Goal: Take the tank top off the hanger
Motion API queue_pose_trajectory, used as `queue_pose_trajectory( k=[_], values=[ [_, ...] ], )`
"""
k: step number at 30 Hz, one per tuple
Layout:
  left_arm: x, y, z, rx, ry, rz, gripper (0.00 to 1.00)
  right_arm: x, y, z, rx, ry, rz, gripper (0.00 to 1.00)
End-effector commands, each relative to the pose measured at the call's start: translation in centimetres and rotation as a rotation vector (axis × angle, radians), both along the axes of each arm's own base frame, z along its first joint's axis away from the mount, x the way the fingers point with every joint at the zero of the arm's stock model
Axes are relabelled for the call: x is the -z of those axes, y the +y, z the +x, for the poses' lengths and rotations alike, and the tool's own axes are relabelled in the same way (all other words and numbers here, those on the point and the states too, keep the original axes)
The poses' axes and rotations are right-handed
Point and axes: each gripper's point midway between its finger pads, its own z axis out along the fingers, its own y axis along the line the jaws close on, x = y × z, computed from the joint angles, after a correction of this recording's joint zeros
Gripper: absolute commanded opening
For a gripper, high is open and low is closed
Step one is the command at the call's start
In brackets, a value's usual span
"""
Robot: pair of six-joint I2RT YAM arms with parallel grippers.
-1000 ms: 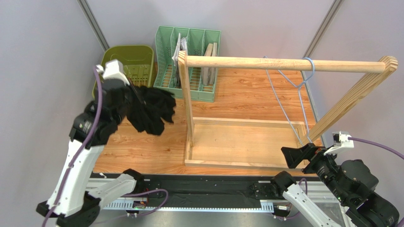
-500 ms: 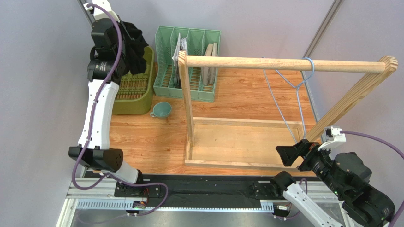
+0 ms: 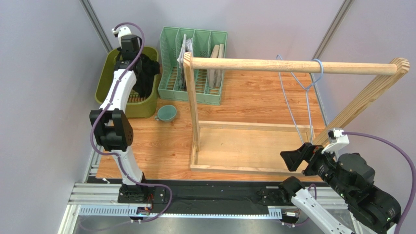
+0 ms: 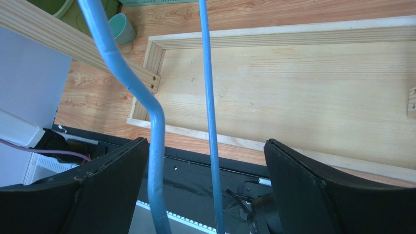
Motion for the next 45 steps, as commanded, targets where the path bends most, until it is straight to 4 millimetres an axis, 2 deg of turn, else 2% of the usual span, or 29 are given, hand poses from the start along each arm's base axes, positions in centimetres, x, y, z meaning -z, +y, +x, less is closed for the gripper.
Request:
queue_pose_trajectory(
  k=[1, 3, 4, 8, 15, 17, 18, 20, 21, 22, 23, 24, 28, 29, 31, 32, 33, 35, 36, 38, 39, 40, 42, 43, 44, 45],
  values=[
    [2.0, 5.4, -2.4, -0.242, 0.052, -0.174, 0.0, -0.5, 0.5, -0.2, -0.023, -0.021, 0.032, 0.95],
    [4.0, 6.8, -4.3, -0.365, 0.121, -0.296, 0.0, -0.4, 0.5, -0.2, -0.024, -0.019, 0.032, 0.95],
    [6.1, 8.4, -4.7, -0.419, 0.168, -0.346, 0.0, -0.5, 0.5, -0.1, -0.023, -0.019, 0.036, 0.95],
    [6.8, 7.9, -4.6, -0.359, 0.191, -0.353, 0.0, -0.5, 0.9, -0.2, -0.039, -0.021, 0.047, 0.95],
    [6.7, 7.6, -5.5, -0.343, 0.179, -0.349, 0.0, -0.3, 1.1, -0.4, -0.052, -0.015, 0.058, 0.95],
    [6.7, 7.5, -5.6, -0.324, 0.192, -0.336, 0.17, -0.2, 1.2, -0.5, -0.054, -0.011, 0.059, 0.95],
    [6.2, 7.4, -5.6, -0.312, 0.184, -0.331, 0.43, -0.2, 1.2, -0.5, -0.055, -0.009, 0.062, 0.95],
    [6.5, 7.1, -5.9, -0.287, 0.192, -0.327, 0.61, -0.2, 1.3, -0.5, -0.059, -0.01, 0.064, 0.95],
    [5.4, 7.0, -5.9, -0.267, 0.159, -0.316, 0.72, -0.2, 1.2, -0.5, -0.058, -0.009, 0.062, 0.95],
    [5.2, 7.0, -6.1, -0.263, 0.152, -0.314, 0.85, -0.2, 1.3, -0.5, -0.06, -0.011, 0.065, 0.95],
    [5.4, 6.8, -6.4, -0.259, 0.158, -0.311, 0.86, -0.2, 1.4, -0.4, -0.065, -0.008, 0.064, 0.95],
    [4.3, 6.7, -6.6, -0.244, 0.129, -0.306, 0.87, -0.1, 1.5, -0.4, -0.066, -0.007, 0.065, 0.95],
    [3.0, 6.0, -7.6, -0.201, 0.102, -0.316, 0.88, -0.1, 1.9, -0.2, -0.076, -0.004, 0.067, 0.95],
    [3.4, 5.2, -7.7, -0.165, 0.109, -0.332, 0.88, -0.1, 1.9, -0.1, -0.077, -0.008, 0.069, 0.95],
    [2.3, 4.0, -8.4, -0.113, 0.08, -0.358, 0.88, -0.2, 2.1, -0.1, -0.083, -0.011, 0.075, 0.95],
    [2.9, 2.7, -8.3, -0.048, 0.079, -0.387, 0.88, 0.0, 2.2, 0.0, -0.084, -0.007, 0.076, 0.95],
    [1.9, 1.7, -8.7, -0.008, 0.054, -0.396, 0.88, 0.0, 2.2, 0.0, -0.084, -0.011, 0.082, 0.95],
    [2.0, -1.4, -9.0, 0.099, 0.06, -0.411, 0.88, 0.3, 2.6, 0.3, -0.09, -0.009, 0.094, 0.95],
    [1.1, -4.0, -9.4, 0.163, 0.05, -0.403, 0.88, 0.1, 2.7, 0.4, -0.088, -0.019, 0.106, 0.96],
    [0.8, -6.9, -10.0, 0.261, 0.055, -0.393, 0.88, 0.8, 3.2, 0.8, -0.081, 0.002, 0.123, 0.96],
    [-0.1, -10.8, -10.7, 0.356, 0.05, -0.392, 0.88, 0.8, 3.4, 1.1, -0.079, -0.004, 0.137, 0.96],
    [-0.2, -12.9, -11.2, 0.426, 0.056, -0.409, 0.88, 0.9, 3.6, 1.3, -0.079, -0.002, 0.147, 0.96],
    [-0.6, -19.3, -13.4, 0.621, 0.077, -0.463, 0.88, 1.7, 4.3, 2.1, -0.065, 0.012, 0.178, 0.96],
    [-0.2, -21.2, -14.5, 0.677, 0.095, -0.474, 0.88, 2.0, 4.5, 2.5, -0.056, 0.011, 0.191, 0.96],
    [-1.0, -23.2, -15.8, 0.753, 0.078, -0.486, 0.88, 2.8, 5.0, 3.3, -0.044, 0.023, 0.21, 0.96],
    [-1.0, -26.1, -17.7, 0.827, 0.09, -0.486, 0.88, 3.0, 5.4, 3.7, -0.039, 0.025, 0.225, 0.96]
  ],
)
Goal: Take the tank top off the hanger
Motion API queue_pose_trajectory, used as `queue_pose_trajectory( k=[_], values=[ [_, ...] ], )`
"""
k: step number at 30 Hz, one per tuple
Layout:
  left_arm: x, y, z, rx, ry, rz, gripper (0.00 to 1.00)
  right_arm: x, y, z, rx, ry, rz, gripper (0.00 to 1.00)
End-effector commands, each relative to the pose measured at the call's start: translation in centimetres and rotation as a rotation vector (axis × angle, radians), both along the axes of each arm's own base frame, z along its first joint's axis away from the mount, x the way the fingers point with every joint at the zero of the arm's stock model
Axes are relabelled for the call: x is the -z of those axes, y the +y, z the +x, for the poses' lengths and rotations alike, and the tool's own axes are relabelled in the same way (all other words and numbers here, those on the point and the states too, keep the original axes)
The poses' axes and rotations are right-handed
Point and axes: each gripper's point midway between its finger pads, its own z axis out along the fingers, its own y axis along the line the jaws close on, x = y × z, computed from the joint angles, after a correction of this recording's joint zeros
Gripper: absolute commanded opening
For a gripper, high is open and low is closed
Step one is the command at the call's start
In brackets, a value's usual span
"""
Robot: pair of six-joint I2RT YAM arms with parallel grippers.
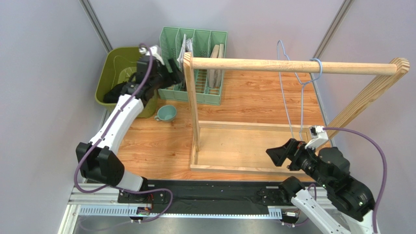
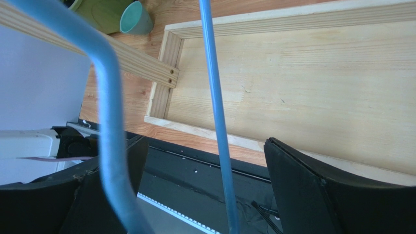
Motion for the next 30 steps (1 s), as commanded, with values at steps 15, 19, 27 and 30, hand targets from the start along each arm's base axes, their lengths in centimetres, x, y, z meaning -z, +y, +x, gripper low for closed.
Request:
queue_pose_trajectory(
  k=[15, 19, 27, 30],
  values=[
    [2.1, -4.5, -22.1, 0.301, -0.179, -0.154, 0.93, 1.5, 13.0, 6.9, -0.354, -0.238, 0.484, 1.0],
    [2.2, -3.3, -23.7, 0.27, -0.14, -0.171, 0.93, 3.3, 12.4, 8.4, -0.274, -0.194, 0.419, 1.0],
    [3.4, -5.1, -27.7, 0.401, -0.18, -0.45, 0.93, 5.7, 12.7, 8.1, -0.299, -0.186, 0.411, 1.0],
    [3.6, -5.4, -28.7, 0.451, -0.257, -0.523, 0.93, 5.8, 13.4, 7.1, -0.359, -0.188, 0.468, 1.0]
  ],
)
